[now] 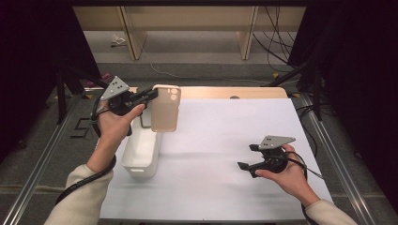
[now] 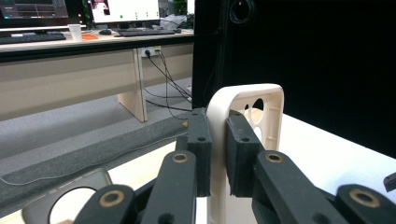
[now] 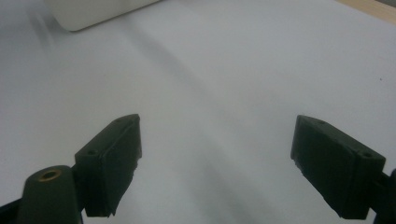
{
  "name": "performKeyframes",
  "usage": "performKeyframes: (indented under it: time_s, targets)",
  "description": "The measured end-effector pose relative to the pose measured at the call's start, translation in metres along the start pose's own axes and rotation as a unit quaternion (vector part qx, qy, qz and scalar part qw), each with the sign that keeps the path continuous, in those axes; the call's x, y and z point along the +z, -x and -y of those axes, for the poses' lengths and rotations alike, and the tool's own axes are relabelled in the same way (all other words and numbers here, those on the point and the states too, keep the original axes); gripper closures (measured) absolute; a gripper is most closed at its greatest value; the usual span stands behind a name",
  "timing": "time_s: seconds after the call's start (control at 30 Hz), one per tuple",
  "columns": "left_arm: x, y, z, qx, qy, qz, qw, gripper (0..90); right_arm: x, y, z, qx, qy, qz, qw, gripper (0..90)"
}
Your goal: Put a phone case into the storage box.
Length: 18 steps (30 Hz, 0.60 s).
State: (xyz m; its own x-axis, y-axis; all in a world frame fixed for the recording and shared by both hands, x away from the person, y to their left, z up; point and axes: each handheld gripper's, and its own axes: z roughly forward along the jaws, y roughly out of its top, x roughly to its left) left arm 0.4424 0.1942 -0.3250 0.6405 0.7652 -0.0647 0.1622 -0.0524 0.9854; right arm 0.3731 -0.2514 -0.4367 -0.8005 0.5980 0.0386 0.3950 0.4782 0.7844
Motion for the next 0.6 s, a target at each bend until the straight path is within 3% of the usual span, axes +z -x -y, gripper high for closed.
performKeyframes:
  time_s: [0.6]
  targets:
    - [-0.009, -0.021, -0.002, 0.006, -0.004, -0.024, 0.9997, 81.2, 0.0, 0.0, 0.0, 0.001, 0.001, 0.002, 1.0, 17.3]
